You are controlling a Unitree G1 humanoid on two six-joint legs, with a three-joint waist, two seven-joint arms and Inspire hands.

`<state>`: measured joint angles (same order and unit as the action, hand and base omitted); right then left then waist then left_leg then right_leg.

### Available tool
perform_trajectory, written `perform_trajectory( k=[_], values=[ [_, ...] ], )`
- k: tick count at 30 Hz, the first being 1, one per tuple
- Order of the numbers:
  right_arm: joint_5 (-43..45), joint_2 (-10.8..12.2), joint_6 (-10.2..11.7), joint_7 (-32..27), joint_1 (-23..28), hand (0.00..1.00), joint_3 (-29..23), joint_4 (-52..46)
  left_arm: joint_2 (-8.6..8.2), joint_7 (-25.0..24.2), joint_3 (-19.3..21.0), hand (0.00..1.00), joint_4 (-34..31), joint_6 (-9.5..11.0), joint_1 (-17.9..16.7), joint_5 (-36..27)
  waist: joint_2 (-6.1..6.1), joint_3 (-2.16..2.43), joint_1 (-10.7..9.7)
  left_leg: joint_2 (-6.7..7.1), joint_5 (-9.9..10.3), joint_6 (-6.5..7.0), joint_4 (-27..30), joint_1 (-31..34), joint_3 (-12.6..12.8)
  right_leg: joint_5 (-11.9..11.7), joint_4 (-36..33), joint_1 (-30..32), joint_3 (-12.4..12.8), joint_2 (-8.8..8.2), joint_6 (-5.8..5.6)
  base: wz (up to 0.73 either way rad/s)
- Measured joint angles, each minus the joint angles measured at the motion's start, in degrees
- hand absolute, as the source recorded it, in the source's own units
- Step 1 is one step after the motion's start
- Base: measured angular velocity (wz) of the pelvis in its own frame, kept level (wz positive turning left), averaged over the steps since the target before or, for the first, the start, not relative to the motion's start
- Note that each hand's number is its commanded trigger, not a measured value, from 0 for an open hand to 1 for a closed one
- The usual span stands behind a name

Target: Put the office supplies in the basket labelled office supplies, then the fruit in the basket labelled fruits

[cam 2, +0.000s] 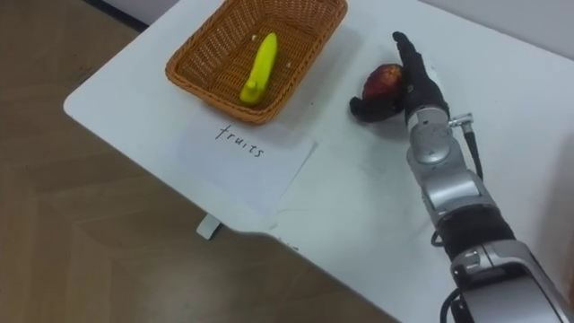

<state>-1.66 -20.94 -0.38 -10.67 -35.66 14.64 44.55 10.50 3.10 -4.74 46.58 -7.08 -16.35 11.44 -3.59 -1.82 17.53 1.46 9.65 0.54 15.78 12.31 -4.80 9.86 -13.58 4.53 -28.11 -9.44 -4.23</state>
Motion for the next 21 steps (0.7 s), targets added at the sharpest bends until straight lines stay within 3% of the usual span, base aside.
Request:
perform_trajectory(
  k=[6, 21],
  values=[
    [-0.42, -1.06, 0.36, -0.05, -0.42, 1.00, -0.11, 1.73, 0.44, -0.02, -0.01, 0.00, 0.00, 0.09, 0.31, -0.04, -0.36, -0.08, 0.01, 0.00, 0.00, 0.00, -0.20, -1.13, 0.00, 0.00, 0.06, -1.21, -0.37, -0.01, -0.01, 0.01],
    [-0.43, -1.14, 0.25, 1.07, -0.55, 1.00, -0.02, 1.65, 0.54, -0.92, 0.09, 0.00, 0.00, 0.00, 0.55, 0.00, -0.52, 0.04, 0.14, -0.01, 0.01, 0.00, -0.34, -1.07, -0.01, 0.00, 0.05, -1.12, -0.43, 0.02, -0.01, 0.00]
  ],
)
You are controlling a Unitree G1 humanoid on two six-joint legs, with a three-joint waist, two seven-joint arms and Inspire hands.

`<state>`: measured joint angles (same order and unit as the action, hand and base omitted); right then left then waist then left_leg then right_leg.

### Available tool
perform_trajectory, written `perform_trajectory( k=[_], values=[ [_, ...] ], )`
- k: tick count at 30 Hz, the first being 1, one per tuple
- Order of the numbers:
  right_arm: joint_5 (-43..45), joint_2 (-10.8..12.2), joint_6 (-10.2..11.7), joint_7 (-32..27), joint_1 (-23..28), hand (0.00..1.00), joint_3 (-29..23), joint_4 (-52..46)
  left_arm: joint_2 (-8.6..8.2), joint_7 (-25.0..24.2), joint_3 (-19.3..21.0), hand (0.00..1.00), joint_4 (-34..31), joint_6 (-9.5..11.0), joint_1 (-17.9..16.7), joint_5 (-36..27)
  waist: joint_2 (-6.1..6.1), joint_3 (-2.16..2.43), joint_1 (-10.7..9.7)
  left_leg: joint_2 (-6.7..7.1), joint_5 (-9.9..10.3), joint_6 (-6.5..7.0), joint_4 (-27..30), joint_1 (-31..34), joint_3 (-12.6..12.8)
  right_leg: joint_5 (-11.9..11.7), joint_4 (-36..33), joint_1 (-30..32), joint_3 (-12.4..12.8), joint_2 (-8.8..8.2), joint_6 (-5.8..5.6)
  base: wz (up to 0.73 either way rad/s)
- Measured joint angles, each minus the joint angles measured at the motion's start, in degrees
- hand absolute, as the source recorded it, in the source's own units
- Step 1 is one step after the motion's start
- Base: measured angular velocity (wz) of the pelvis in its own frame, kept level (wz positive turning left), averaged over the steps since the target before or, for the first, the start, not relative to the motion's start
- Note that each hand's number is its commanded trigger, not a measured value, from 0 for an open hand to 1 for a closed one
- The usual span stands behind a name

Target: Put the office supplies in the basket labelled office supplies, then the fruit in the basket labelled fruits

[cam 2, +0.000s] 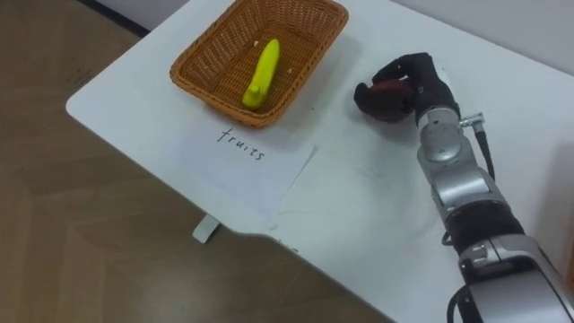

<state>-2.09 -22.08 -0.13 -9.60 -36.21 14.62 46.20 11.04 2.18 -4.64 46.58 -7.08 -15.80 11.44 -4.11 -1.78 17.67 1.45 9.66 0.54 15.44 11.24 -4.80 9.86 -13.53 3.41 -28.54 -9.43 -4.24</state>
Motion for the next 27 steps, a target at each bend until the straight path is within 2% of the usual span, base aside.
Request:
perform_trajectory(
  k=[6, 8, 18, 22, 27],
  values=[
    [0.11, -0.10, -0.45, 1.36, 0.00, 1.00, 0.10, -0.23, 0.00, 0.12, 0.02, 0.00, -0.28, -0.05, -0.11, 0.00, -0.15, 0.35, 0.02, 0.04, 0.00, 0.00, 0.12, -0.04, 0.01, 0.00, -0.01, -0.02, 0.14, -0.04, 0.00, 0.00],
    [0.49, -0.19, -1.32, 2.63, 0.02, 1.00, 0.15, -1.23, 0.01, 0.20, 0.12, 0.00, -0.95, -0.08, -0.47, 0.07, -0.40, 0.58, -0.32, 0.06, -0.01, 0.01, 0.12, -0.05, -0.03, 0.02, -0.01, -0.05, 0.30, -0.08, -0.03, 0.00],
    [2.80, -0.39, -1.32, 3.76, 0.03, 1.00, 0.13, -6.40, 0.68, -0.11, 0.20, 0.00, -0.37, 0.11, -0.75, 0.65, -1.05, 0.91, -0.94, 0.15, -0.01, 0.01, -0.25, -2.98, -0.36, 0.06, 0.10, -3.10, 0.10, -0.05, -0.10, 0.02],
    [1.84, -0.46, -1.92, 4.53, 0.07, 1.00, -0.03, -11.30, 0.78, -0.67, 2.31, 0.00, -0.02, 0.04, -2.00, 1.79, -1.08, 0.92, -2.09, 0.25, 0.00, 0.02, -0.27, -4.18, -0.63, 0.06, 0.30, -4.65, 0.09, 0.02, -0.10, 0.03],
    [1.58, -0.60, -2.03, 5.01, 0.11, 1.00, -0.99, -15.63, 0.78, -2.11, 4.57, 0.00, -0.02, -0.11, -4.00, 2.81, -1.25, 1.27, -3.16, 0.22, 0.00, 0.01, -1.03, -6.24, -0.56, 0.06, 0.92, -6.62, 0.10, 0.14, -0.11, 0.00]
  ],
)
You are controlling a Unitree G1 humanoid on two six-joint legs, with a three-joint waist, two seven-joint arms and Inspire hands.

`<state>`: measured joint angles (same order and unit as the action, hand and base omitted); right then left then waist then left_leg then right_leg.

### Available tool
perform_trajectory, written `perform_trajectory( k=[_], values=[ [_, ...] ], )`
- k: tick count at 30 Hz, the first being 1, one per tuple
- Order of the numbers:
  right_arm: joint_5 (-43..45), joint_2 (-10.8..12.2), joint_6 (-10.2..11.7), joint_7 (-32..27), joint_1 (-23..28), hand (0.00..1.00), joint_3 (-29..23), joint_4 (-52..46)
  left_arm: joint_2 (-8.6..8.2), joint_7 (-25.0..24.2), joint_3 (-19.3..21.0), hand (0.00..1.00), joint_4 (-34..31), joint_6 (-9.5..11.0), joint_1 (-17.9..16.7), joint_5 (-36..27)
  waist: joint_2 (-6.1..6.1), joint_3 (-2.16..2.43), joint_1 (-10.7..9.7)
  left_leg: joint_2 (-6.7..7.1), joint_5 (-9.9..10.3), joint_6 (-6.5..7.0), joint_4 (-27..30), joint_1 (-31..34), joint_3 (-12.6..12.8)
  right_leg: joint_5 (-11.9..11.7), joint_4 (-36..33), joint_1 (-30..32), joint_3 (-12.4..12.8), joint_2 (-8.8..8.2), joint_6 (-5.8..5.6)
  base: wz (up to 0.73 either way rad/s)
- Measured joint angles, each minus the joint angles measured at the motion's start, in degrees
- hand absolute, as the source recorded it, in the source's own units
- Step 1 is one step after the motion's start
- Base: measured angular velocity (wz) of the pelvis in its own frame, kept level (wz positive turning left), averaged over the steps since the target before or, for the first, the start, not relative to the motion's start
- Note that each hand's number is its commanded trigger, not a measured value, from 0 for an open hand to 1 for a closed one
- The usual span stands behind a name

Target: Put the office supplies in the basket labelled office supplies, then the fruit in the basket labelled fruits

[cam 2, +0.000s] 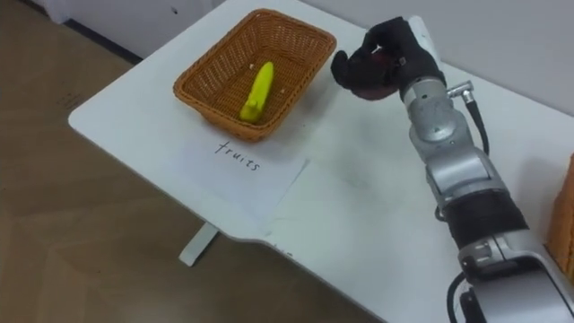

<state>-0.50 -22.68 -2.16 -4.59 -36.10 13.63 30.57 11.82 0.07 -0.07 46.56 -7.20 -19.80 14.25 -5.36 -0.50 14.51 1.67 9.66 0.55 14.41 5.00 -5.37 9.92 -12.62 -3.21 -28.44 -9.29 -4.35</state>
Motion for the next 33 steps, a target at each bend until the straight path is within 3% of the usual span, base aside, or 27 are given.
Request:
perform_trajectory(
  k=[18, 23, 33],
  values=[
    [-1.55, 0.06, -1.70, 0.91, 0.01, 1.00, -2.06, -7.97, -0.14, -1.17, 1.76, 0.00, -0.22, -1.56, 0.08, 0.49, 1.07, -0.04, -0.28, 0.19, 0.17, 0.23, -1.02, -2.78, 0.13, 0.18, -0.07, -2.94, -0.06, -0.29, -0.32, 0.04],
    [-1.40, 0.29, -2.17, 0.89, 0.01, 1.00, -1.88, -8.68, -0.11, -2.03, 2.25, 0.00, 1.40, -1.62, 0.02, 1.19, 1.12, -0.03, 0.55, 0.70, 0.17, 0.26, -1.10, -3.94, 0.08, 0.81, -0.13, -4.44, 0.04, -0.75, -1.30, 0.14],
    [-1.50, 0.40, -3.07, 0.90, 0.01, 1.00, -0.94, -9.50, 0.20, -3.21, 2.32, 0.00, 2.45, -1.65, -1.34, 1.73, 0.78, 0.03, 3.55, 1.08, 0.26, 0.42, -1.11, -4.53, -0.11, 0.95, -0.19, -5.25, 0.06, -1.07, -1.52, 0.02]
  ],
)
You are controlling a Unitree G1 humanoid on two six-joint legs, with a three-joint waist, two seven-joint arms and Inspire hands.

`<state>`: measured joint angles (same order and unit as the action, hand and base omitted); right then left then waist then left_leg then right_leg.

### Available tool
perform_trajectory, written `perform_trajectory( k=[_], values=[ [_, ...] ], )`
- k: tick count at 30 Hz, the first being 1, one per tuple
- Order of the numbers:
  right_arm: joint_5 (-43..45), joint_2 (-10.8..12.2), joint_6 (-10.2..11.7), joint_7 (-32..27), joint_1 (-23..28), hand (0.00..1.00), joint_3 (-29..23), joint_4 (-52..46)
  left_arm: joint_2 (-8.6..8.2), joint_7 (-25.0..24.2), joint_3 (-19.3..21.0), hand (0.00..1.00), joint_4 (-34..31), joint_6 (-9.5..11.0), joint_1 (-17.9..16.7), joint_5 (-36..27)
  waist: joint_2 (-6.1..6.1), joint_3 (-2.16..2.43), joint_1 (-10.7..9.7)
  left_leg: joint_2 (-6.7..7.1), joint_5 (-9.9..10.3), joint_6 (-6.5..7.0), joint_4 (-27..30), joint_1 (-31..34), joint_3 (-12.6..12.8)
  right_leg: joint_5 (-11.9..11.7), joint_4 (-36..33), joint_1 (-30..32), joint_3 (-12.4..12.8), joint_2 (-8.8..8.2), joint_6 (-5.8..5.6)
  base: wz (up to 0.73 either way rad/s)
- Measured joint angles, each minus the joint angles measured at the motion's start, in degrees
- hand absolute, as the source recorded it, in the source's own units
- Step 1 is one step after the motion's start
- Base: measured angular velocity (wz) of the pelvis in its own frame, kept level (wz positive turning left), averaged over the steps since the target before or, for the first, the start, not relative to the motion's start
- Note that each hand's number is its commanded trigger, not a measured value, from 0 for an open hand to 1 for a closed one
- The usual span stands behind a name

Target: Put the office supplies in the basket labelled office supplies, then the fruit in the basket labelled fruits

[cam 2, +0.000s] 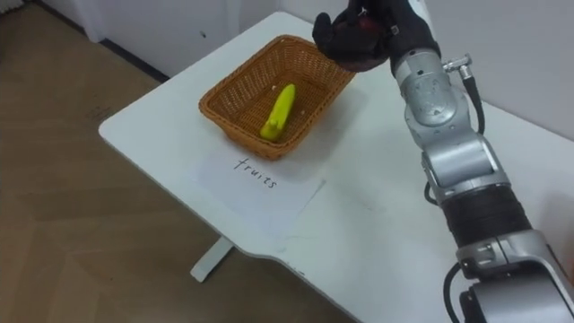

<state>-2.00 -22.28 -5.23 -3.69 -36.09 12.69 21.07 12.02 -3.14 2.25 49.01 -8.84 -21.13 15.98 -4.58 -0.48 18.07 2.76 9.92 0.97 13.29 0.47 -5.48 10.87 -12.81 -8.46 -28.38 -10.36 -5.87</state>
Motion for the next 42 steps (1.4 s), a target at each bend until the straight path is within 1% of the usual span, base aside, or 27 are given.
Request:
perform_trajectory(
  k=[3, 5, 7, 11, 13, 14, 17, 20, 21, 23, 26, 31, 32, 33, 34, 35, 40, 42],
  values=[
    [-0.45, 0.03, -0.22, -0.50, 0.01, 1.00, 0.38, -1.17, 0.29, -0.36, 0.09, 0.00, -0.05, -0.04, -1.29, -0.02, -0.24, -0.05, 0.75, -0.01, 0.01, 0.01, 0.01, -0.18, -0.22, 0.00, 0.07, -0.52, -0.44, 0.06, -0.01, 0.03],
    [-0.21, 0.04, -0.38, -0.74, 0.01, 1.00, 1.40, -1.92, 0.46, -0.39, 0.14, 0.00, -0.09, -0.09, -1.70, 0.03, -0.64, 0.17, 1.06, 0.02, 0.02, 0.01, 0.21, -0.10, -1.14, 0.00, 0.05, -0.86, -1.83, 0.13, -0.01, 0.19],
    [0.12, 0.41, -0.39, -0.71, 0.06, 1.00, 2.24, -1.97, 0.45, -0.83, 0.25, 0.00, -0.32, -0.07, -2.10, 0.10, -0.79, 0.23, 1.65, 0.01, 0.02, 0.00, 0.42, -0.19, -1.31, 0.00, 0.05, -1.18, -1.84, 0.19, -0.01, 0.14],
    [0.08, 1.23, -0.39, -0.70, 0.15, 1.00, 2.44, -2.02, 0.46, -1.32, 0.36, 0.00, -0.51, -0.06, -2.22, 1.20, -0.88, 0.21, 2.44, 0.32, 0.02, 0.00, 0.88, 0.03, -2.56, 0.00, 0.03, -1.76, -2.50, 0.17, -0.01, 0.17],
    [0.03, 1.31, -0.39, -0.65, 0.15, 1.00, 2.44, -2.04, 0.45, -1.53, 0.35, 0.00, -0.56, -0.03, -2.33, 1.21, -0.81, 0.11, 2.82, 0.45, 0.09, 0.07, 1.29, 0.20, -2.84, 0.00, 0.02, -2.09, -3.08, 0.12, -0.01, 0.14],
    [0.08, 1.32, -0.39, -0.65, 0.14, 1.00, 2.43, -2.04, 0.42, -1.68, 0.35, 0.00, -0.55, -0.03, -2.43, 1.22, -0.61, -0.02, 2.80, 0.61, 0.19, 0.17, 1.34, 0.24, -3.17, 0.00, 0.03, -2.40, -3.22, 0.09, -0.01, 0.14],
    [0.22, 1.44, -0.39, -0.52, 0.15, 1.00, 2.50, -2.04, 0.38, -2.14, 0.93, 0.00, -0.55, -0.03, -2.55, 1.50, -0.56, -0.05, 3.03, 0.90, 0.20, 0.25, 1.36, 0.26, -3.30, 0.04, 0.02, -2.39, -3.18, -0.14, -0.07, 0.01],
    [1.28, 1.55, -0.39, -0.51, 0.15, 1.00, 3.68, -2.04, 0.51, -2.14, 2.23, 0.00, -0.56, -0.03, -2.65, 2.33, -0.70, 0.04, 3.35, 0.97, 0.21, 0.28, 1.33, 0.21, -3.31, 0.04, 0.02, -2.41, -3.19, -0.20, -0.07, -0.01],
    [1.69, 1.55, -0.39, -0.53, 0.15, 1.00, 4.02, -2.03, 0.55, -2.15, 2.25, 0.00, -0.56, -0.03, -2.65, 2.37, -0.70, 0.04, 3.50, 0.97, 0.20, 0.28, 1.29, 0.14, -3.30, 0.04, 0.03, -2.41, -3.17, -0.20, -0.07, -0.06],
    [2.15, 1.61, -0.39, -0.49, 0.21, 1.00, 4.81, -1.74, 0.51, -2.16, 2.28, 0.00, -0.55, 0.01, -2.65, 2.73, -0.69, 0.04, 4.47, 0.92, 0.20, 0.29, 1.14, -0.18, -3.08, 0.04, 0.09, -2.46, -3.15, -0.20, -0.07, -0.06],
    [2.31, 1.64, -0.39, -0.47, 0.21, 1.00, 5.69, -1.72, 0.41, -2.18, 2.28, 0.00, -0.52, 0.01, -2.78, 3.45, -0.69, 0.04, 5.15, 0.93, 0.19, 0.29, 1.24, -0.21, -3.19, 0.04, 0.11, -2.47, -3.20, -0.19, -0.07, 0.00],
    [2.31, 1.84, -0.39, -0.18, 0.23, 1.00, 6.26, -1.71, 0.41, -2.17, 2.32, 0.00, -0.45, 0.01, -2.93, 4.01, -0.82, 0.04, 5.86, 0.97, 0.19, 0.29, 1.17, -0.19, -3.47, 0.04, 0.12, -2.52, -3.25, -0.19, -0.07, 0.03],
    [2.37, 1.93, -0.38, -0.18, 0.23, 0.62, 6.26, -1.70, 0.40, -2.17, 2.35, 0.00, -0.41, 0.02, -3.01, 4.39, -0.92, 0.04, 5.89, 0.99, 0.19, 0.29, 1.17, -0.22, -3.55, 0.04, 0.11, -2.54, -3.24, -0.19, -0.07, 0.03],
    [2.37, 1.93, -0.38, -0.18, 0.23, 0.54, 6.26, -1.69, 0.40, -2.17, 2.37, 0.00, -0.39, 0.03, -3.02, 4.58, -0.97, 0.04, 5.89, 0.99, 0.19, 0.29, 1.19, -0.23, -3.59, 0.04, 0.11, -2.54, -3.24, -0.19, -0.07, 0.00],
    [2.39, 1.94, -0.38, -0.18, 0.23, 0.07, 6.25, -1.65, 0.40, -2.17, 2.47, 0.00, -0.33, 0.05, -3.03, 4.84, -1.06, 0.03, 5.89, 1.00, 0.19, 0.29, 1.20, -0.25, -3.82, 0.04, 0.11, -2.56, -3.24, -0.19, -0.07, 0.00],
    [2.39, 1.94, -0.39, -0.18, 0.23, 0.00, 6.25, -1.57, 0.40, -2.17, 2.59, 0.00, -0.30, 0.10, -3.03, 4.95, -1.14, -0.01, 5.86, 1.01, 0.19, 0.29, 1.21, -0.26, -3.95, 0.04, 0.11, -2.58, -3.24, -0.18, -0.07, 0.00],
    [2.39, 1.94, -0.38, -0.23, 0.51, 0.00, 6.25, -1.47, 0.37, -2.12, 3.93, 0.00, -0.16, 0.20, -3.02, 4.94, -1.34, -0.26, 5.74, 1.04, 0.19, 0.29, 1.12, -0.25, -4.00, 0.04, 0.12, -2.53, -3.26, -0.18, -0.07, 0.00],
    [2.38, 1.94, -0.29, -0.38, 1.57, 0.00, 6.25, -1.47, 0.37, -2.08, 4.38, 0.00, 0.12, 0.13, -3.02, 4.93, -1.47, -0.27, 5.78, 1.09, 0.19, 0.29, 1.15, -0.25, -4.05, 0.04, 0.13, -2.53, -3.26, -0.19, -0.07, 0.02]
  ],
)
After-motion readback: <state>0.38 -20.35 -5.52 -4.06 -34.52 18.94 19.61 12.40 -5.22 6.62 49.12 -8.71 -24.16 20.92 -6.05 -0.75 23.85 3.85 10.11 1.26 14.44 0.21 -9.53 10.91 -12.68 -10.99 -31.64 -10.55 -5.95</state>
